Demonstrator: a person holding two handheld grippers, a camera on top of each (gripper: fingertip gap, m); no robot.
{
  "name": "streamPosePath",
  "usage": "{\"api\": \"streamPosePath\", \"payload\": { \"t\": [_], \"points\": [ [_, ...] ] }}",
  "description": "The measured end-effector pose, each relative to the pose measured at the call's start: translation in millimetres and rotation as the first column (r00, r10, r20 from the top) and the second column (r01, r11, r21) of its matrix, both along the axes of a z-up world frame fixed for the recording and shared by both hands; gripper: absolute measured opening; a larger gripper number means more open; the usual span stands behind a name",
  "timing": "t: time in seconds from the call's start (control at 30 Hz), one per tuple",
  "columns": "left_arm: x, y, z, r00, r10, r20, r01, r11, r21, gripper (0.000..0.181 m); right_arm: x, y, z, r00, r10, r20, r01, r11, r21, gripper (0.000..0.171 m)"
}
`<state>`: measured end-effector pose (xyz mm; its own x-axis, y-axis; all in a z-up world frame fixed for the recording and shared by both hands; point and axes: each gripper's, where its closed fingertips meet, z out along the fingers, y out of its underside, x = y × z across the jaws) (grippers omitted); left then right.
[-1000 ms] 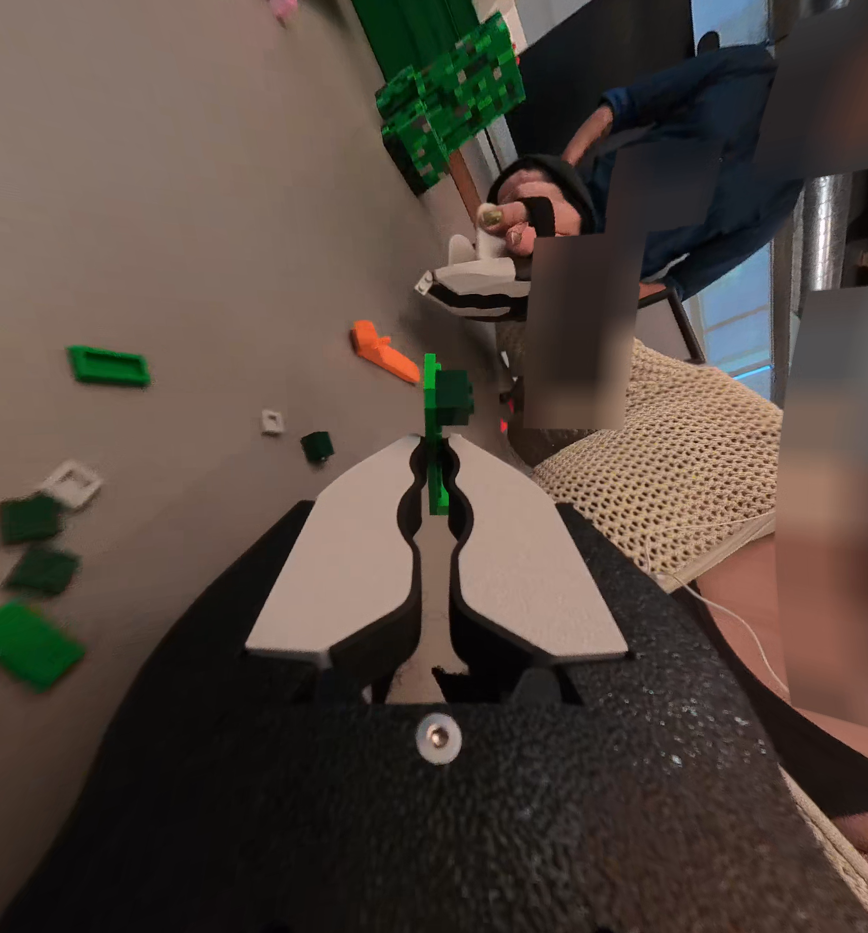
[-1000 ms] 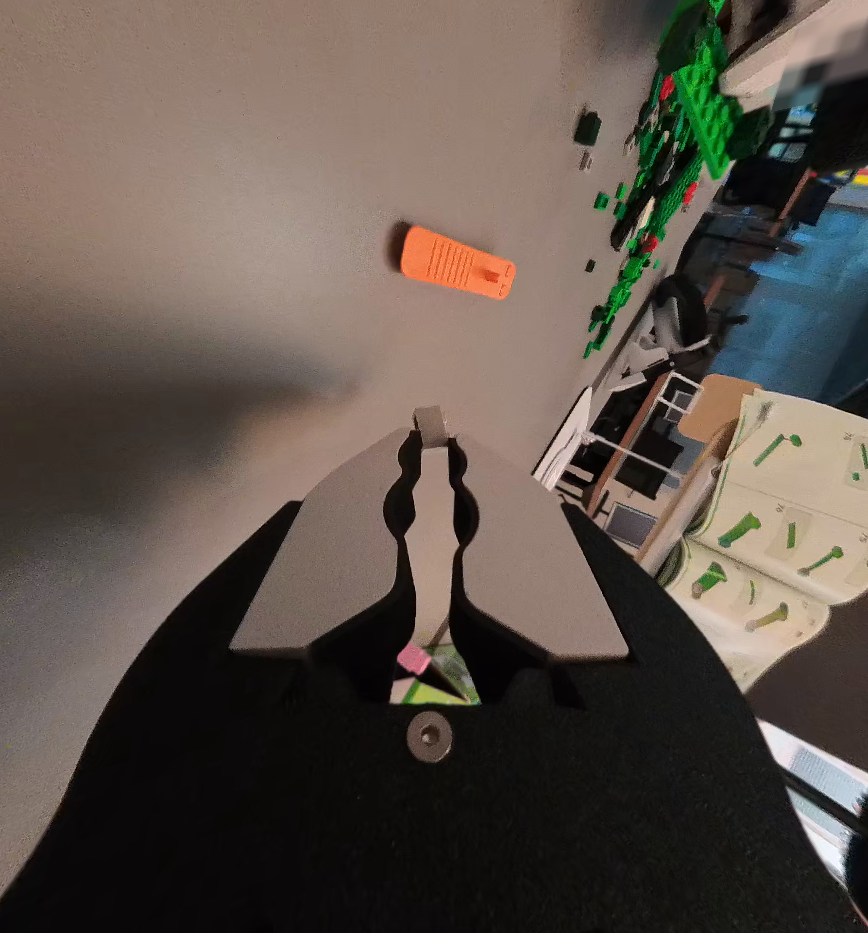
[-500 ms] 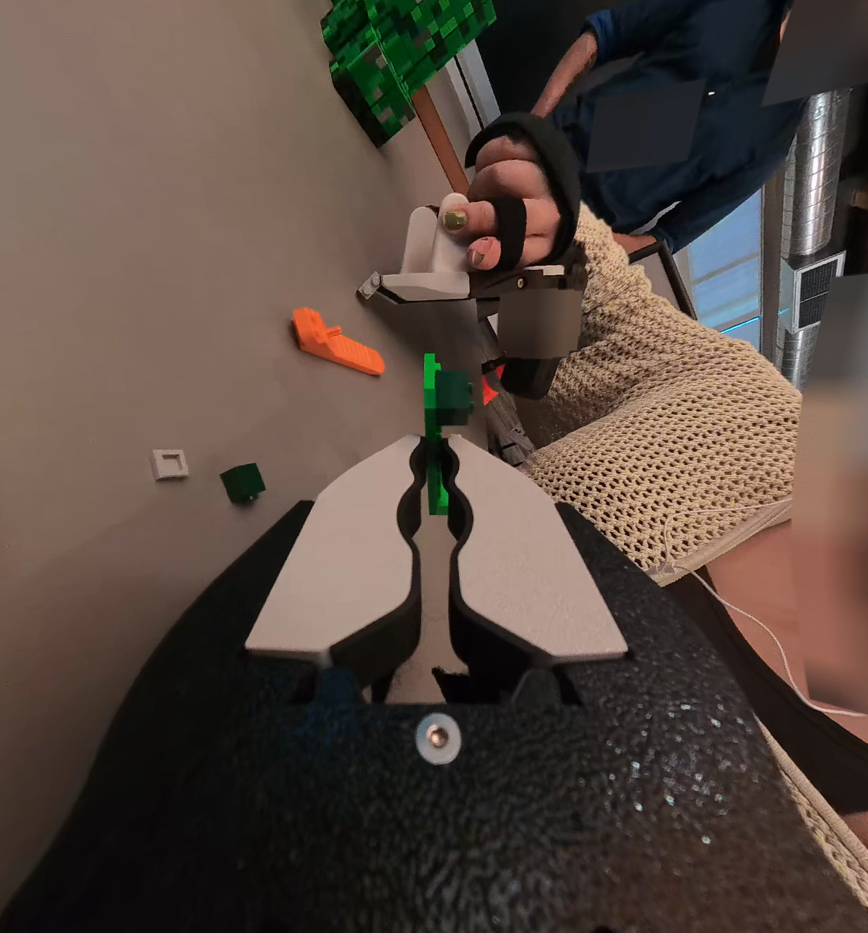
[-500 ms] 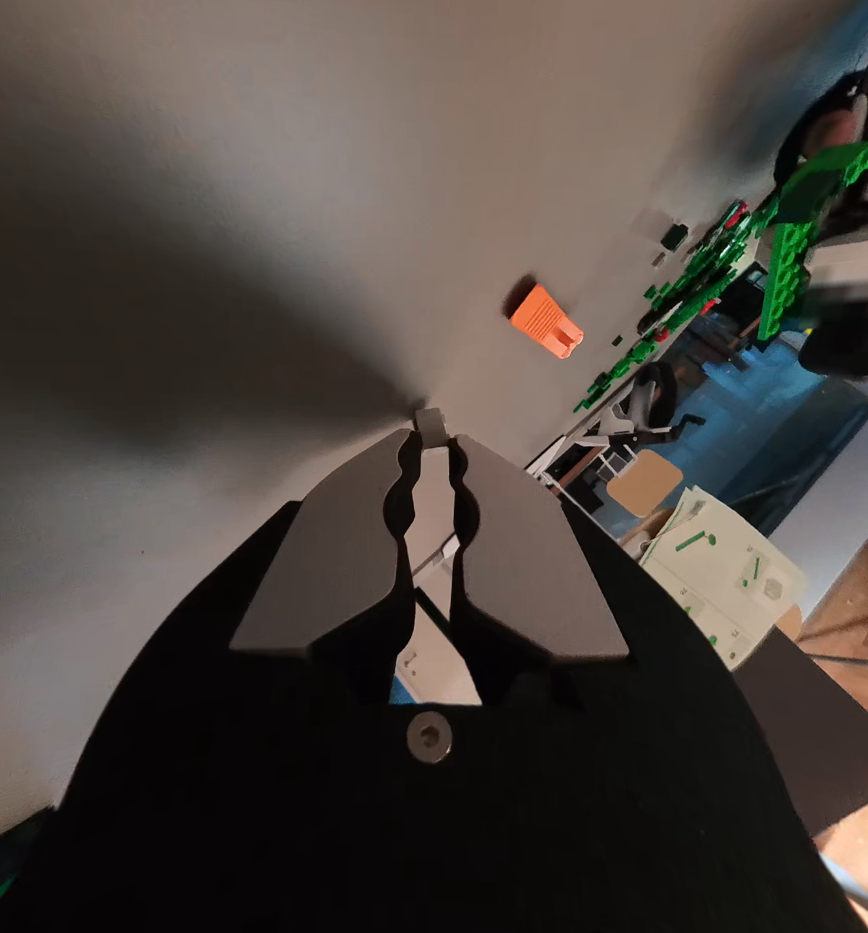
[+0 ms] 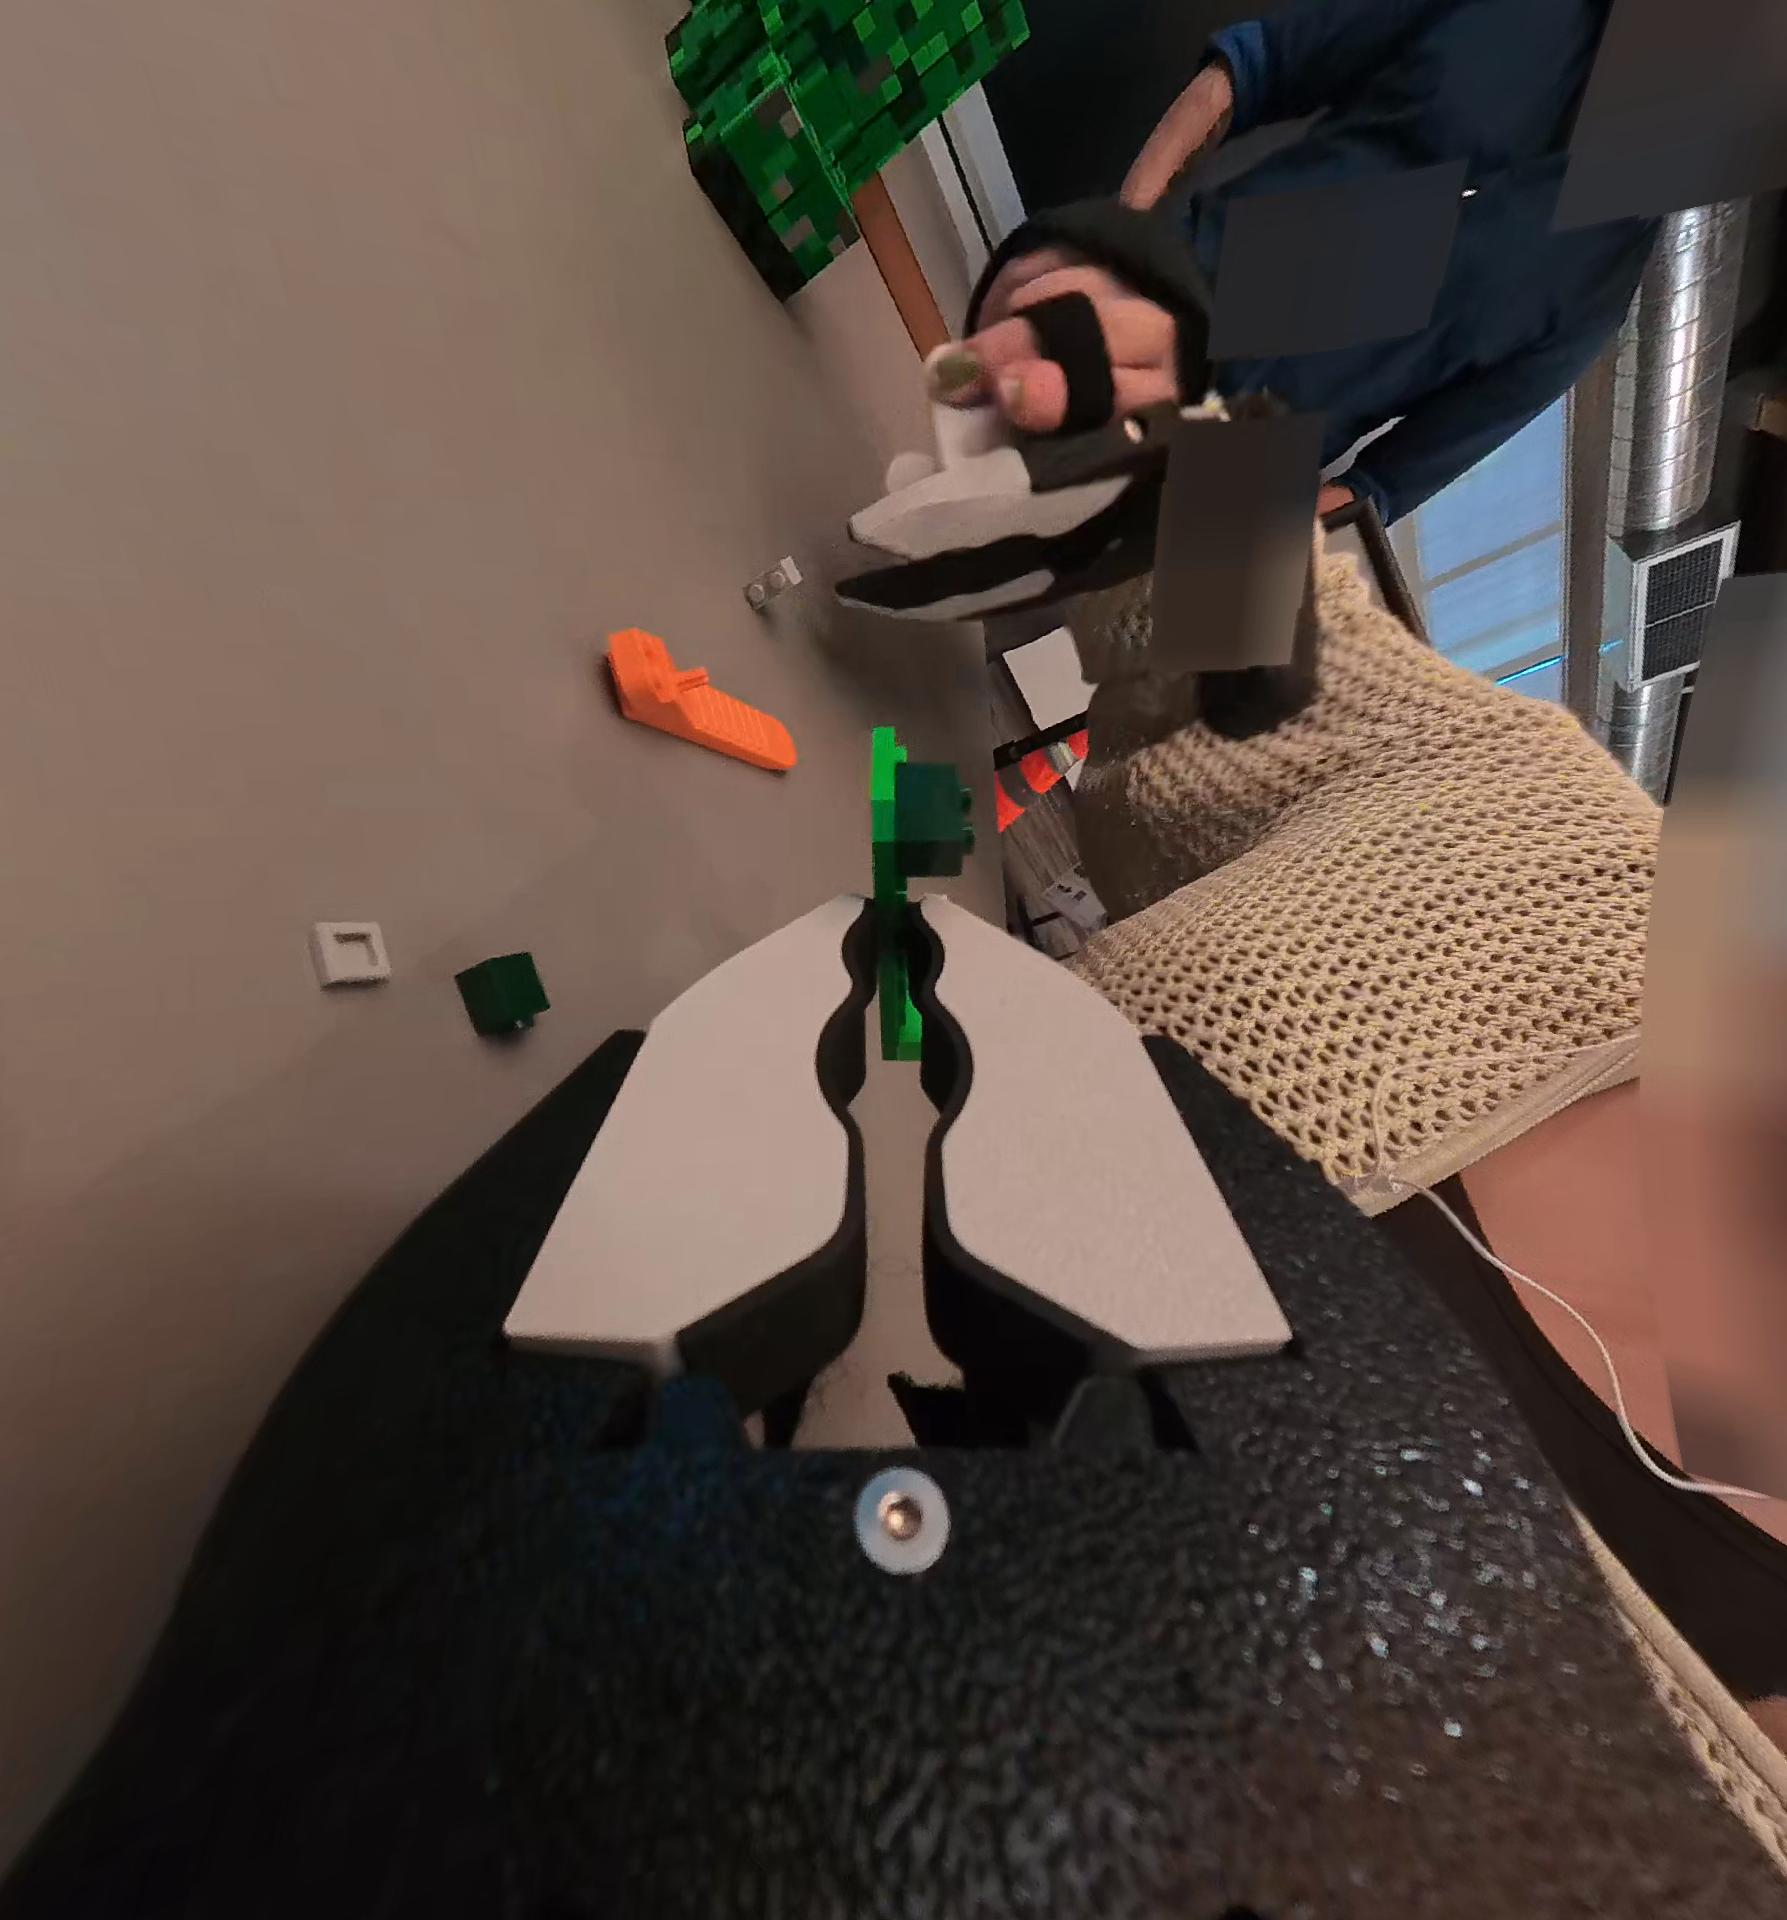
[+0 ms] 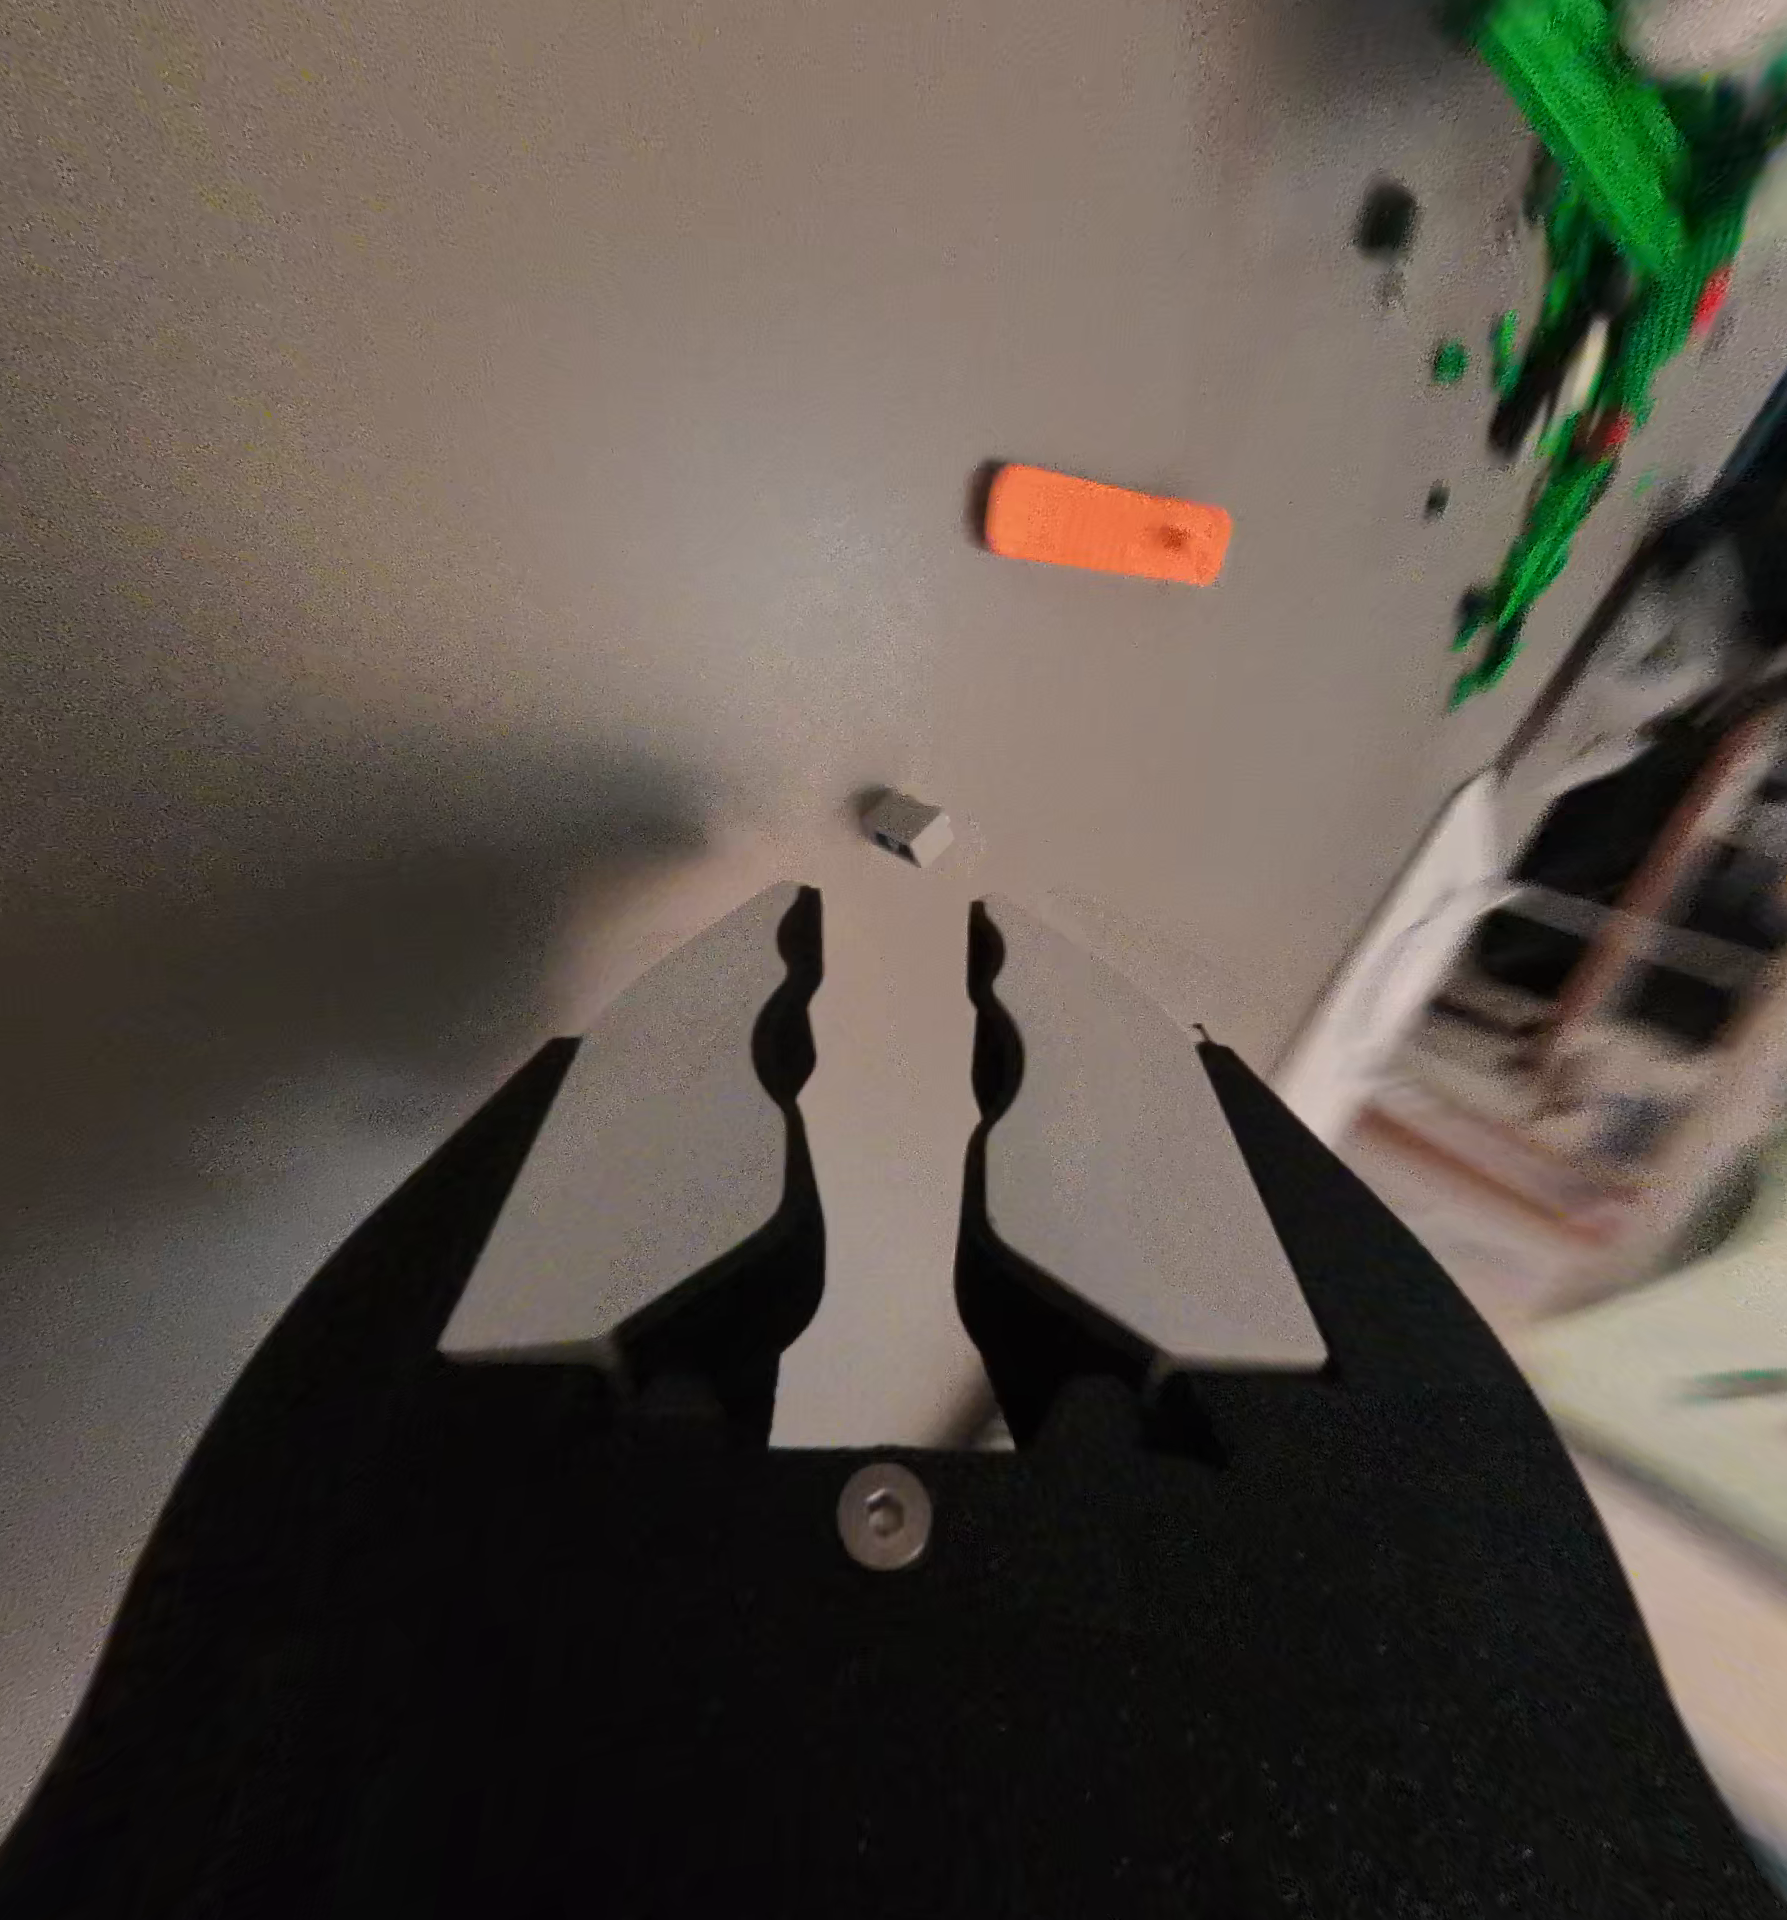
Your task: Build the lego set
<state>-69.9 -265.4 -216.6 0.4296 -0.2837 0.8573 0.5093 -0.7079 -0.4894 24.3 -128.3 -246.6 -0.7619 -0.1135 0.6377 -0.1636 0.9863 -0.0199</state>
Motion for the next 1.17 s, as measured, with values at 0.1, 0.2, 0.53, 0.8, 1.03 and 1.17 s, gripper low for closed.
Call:
{"api": "streamPosePath", "payload": {
  "t": [0.1,0.2,0.53,0.8,1.03,1.17],
  "points": [
    [6.4,3.6,5.2,1.000,-0.003,0.017,0.003,1.000,0.022,0.004,-0.5,-11.1,4.1,0.923,-0.295,0.246,0.373,0.844,-0.386,0.023],
    [20.6,9.0,7.0,0.999,-0.032,0.031,0.031,0.999,0.028,0.004,-4.1,-14.6,9.0,0.856,-0.352,0.379,0.510,0.695,-0.507,0.018],
    [57.6,20.0,-2.1,0.992,-0.125,-0.008,0.125,0.992,-0.010,0.004,-14.8,-8.4,-10.1,0.599,-0.468,0.650,0.723,0.664,-0.189,0.018],
    [54.0,27.2,7.3,0.996,-0.076,0.037,0.074,0.996,0.051,0.004,-22.1,-11.9,0.2,0.666,-0.404,0.627,0.668,0.697,-0.260,0.007],
    [48.2,46.5,82.1,0.932,-0.008,0.362,-0.137,0.918,0.373,0.004,-40.2,-48.3,126.0,0.931,-0.032,0.364,0.291,0.665,-0.688,0.007],
    [56.5,57.2,100.3,0.880,-0.089,0.467,-0.161,0.869,0.468,0.004,-43.1,-60.3,171.5,0.961,0.097,0.260,0.136,0.650,-0.748,0.007]
  ]
}}
